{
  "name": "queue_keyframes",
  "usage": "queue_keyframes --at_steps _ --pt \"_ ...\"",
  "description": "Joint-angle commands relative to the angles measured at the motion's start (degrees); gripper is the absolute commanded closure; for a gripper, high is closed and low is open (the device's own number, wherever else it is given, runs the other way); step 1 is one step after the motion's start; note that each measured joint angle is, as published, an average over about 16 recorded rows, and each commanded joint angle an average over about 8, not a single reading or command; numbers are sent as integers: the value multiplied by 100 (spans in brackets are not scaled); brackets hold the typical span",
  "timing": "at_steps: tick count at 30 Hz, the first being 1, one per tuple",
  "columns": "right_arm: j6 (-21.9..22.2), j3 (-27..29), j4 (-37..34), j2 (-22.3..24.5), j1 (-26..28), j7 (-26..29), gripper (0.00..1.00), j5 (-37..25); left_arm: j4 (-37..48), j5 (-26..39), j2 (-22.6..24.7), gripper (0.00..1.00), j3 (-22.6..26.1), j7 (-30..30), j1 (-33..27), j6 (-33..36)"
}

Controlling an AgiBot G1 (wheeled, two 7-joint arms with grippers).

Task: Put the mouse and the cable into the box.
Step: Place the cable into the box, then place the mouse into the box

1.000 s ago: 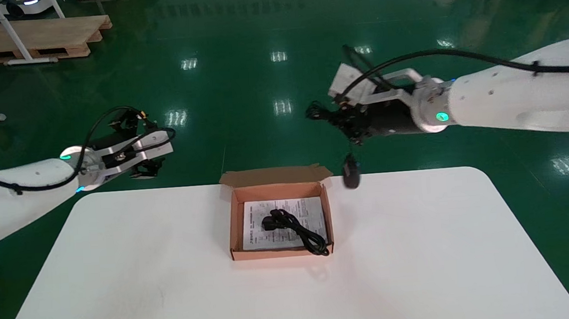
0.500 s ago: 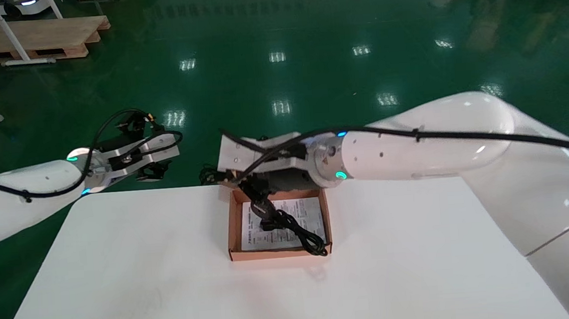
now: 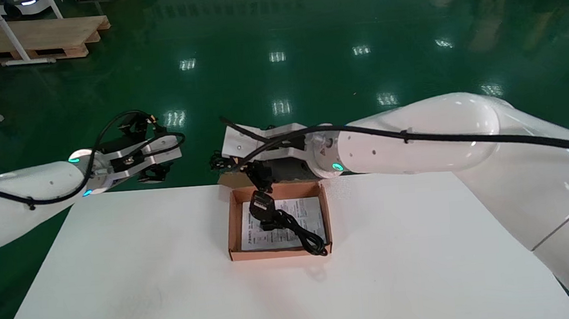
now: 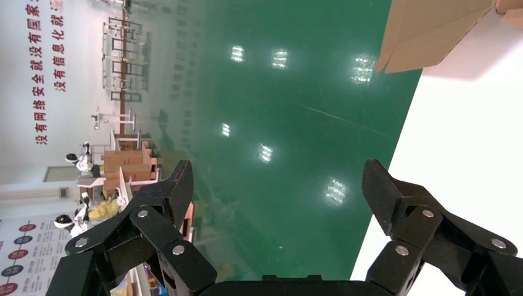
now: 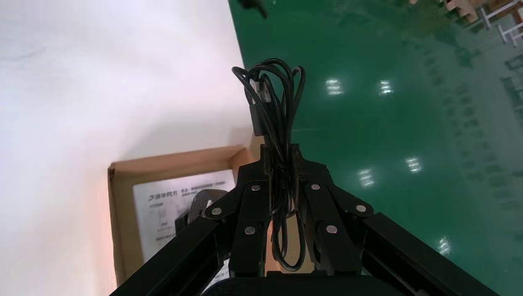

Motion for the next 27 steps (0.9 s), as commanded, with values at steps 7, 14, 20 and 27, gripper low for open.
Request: queue_keyframes --at_steps 7,14,20,27 --pt "12 -324 76 29 176 45 100 453 -204 341 -69 0 64 -437 21 23" --pt "140 -638 51 24 87 -33 100 556 -367 637 -120 0 96 -791 41 53" --pt "439 -907 -32 1 34 126 100 580 -500 890 -159 0 108 -1078 60 85" --pt "751 -1336 -227 -27 -44 480 100 514 -648 1177 -198 0 108 -1391 85 128"
